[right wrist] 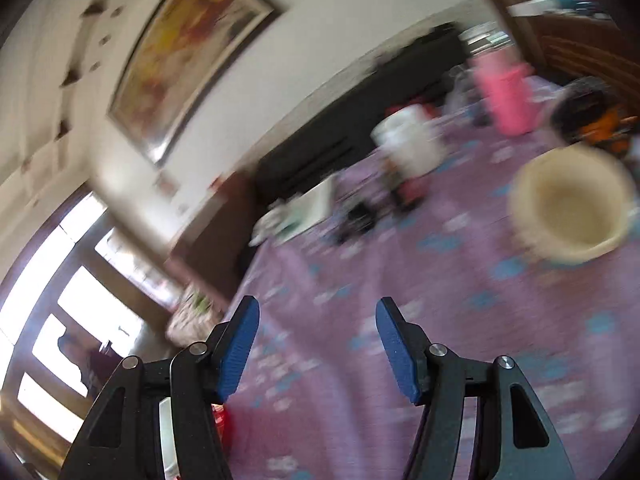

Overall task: Organize plates and bowls
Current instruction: 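Move the right tool to the beige ribbed bowl and grasp its rim, then lift the beige bowl with the right tool while the left tool grasps its rim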

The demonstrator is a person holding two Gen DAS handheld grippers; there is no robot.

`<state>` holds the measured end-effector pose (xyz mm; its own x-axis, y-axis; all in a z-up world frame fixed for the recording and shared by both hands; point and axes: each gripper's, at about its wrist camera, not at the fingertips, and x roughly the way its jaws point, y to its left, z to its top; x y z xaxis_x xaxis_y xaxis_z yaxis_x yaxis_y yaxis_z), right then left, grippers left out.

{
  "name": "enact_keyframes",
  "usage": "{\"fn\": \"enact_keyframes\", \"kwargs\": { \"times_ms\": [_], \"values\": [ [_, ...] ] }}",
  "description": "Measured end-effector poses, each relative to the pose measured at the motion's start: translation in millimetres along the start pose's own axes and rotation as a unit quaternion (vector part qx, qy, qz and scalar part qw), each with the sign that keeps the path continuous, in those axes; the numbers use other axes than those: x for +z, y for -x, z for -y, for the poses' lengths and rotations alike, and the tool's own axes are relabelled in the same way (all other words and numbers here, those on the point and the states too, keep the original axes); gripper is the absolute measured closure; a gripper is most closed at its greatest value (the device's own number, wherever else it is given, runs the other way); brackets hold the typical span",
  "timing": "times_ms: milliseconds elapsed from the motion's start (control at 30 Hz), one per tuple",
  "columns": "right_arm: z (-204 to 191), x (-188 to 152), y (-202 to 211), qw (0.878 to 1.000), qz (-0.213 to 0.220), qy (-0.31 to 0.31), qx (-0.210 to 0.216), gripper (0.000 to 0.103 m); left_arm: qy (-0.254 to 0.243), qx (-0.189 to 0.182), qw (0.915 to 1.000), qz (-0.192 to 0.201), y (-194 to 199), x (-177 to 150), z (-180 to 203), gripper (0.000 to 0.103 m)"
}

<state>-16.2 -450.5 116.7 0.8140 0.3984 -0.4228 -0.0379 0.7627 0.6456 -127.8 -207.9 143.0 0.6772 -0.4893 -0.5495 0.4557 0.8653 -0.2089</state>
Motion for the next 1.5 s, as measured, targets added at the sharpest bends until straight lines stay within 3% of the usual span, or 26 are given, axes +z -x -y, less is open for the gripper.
{"fn": "enact_keyframes", "kwargs": {
  "times_ms": [133, 267, 367, 433, 567, 600, 633, 667, 733, 900, 1100, 1300, 1400, 1500],
  "values": [
    [70.8, 40.2, 63.4, 0.994, 0.053, -0.031, -0.094, 0.033, 0.002, -0.024, 0.9996, -0.012, -35.1, 21.9, -6.0, 0.018],
    [143.3, 53.5, 75.9, 0.979, 0.063, -0.089, -0.174, 0.031, 0.023, -0.034, 0.9980, -0.048, -80.1, 33.6, -12.4, 0.018],
    [187.4, 46.5, 61.5, 0.972, 0.059, -0.133, -0.186, 0.038, 0.037, -0.041, 0.9951, -0.083, -112.3, 40.9, -17.7, 0.018],
    [202.5, 44.7, 51.3, 0.972, 0.045, -0.151, -0.175, 0.051, 0.042, -0.046, 0.9927, -0.103, -136.2, 50.2, -17.9, 0.018],
    [206.4, 47.3, 30.0, 0.973, 0.033, -0.127, -0.190, 0.051, 0.043, -0.044, 0.9920, -0.110, -162.5, 61.9, -12.1, 0.018],
    [211.2, 46.9, 24.4, 0.973, 0.028, -0.130, -0.187, 0.054, 0.046, -0.047, 0.9915, -0.112, -168.1, 63.0, -10.4, 0.018],
    [217.8, 48.1, 17.1, 0.974, 0.022, -0.135, -0.183, 0.074, 0.049, -0.049, 0.9911, -0.113, -173.3, 62.0, -9.2, 0.018],
    [223.7, 46.9, 10.6, 0.975, 0.011, -0.139, -0.175, 0.085, 0.053, -0.050, 0.9905, -0.116, -178.0, 59.1, -8.8, 0.018],
    [230.5, 43.5, 8.2, 0.975, 0.002, -0.150, -0.161, 0.092, 0.061, -0.052, 0.9886, -0.127, -185.7, 52.3, -11.1, 0.018],
    [218.6, 32.7, 13.9, 0.979, -0.005, -0.176, -0.099, 0.094, 0.080, -0.037, 0.9878, -0.128, -173.4, 35.6, -28.5, 0.018],
    [162.8, 4.4, 9.5, 0.985, -0.042, -0.164, -0.021, 0.094, 0.093, -0.001, 0.9896, -0.110, -122.5, 11.9, -55.4, 0.018],
    [97.9, -63.3, 1.9, 0.985, -0.099, -0.142, 0.017, 0.094, 0.112, 0.025, 0.9895, -0.088, -77.8, -12.2, -76.3, 0.018],
    [72.3, -100.5, 3.1, 0.982, -0.126, -0.136, 0.035, 0.088, 0.124, 0.028, 0.9879, -0.089, -67.1, -24.7, -84.6, 0.018],
    [41.5, -131.8, 4.3, 0.981, -0.170, -0.082, 0.049, 0.083, 0.133, 0.037, 0.9866, -0.087, -58.2, -33.9, -92.6, 0.018]
  ]
}}
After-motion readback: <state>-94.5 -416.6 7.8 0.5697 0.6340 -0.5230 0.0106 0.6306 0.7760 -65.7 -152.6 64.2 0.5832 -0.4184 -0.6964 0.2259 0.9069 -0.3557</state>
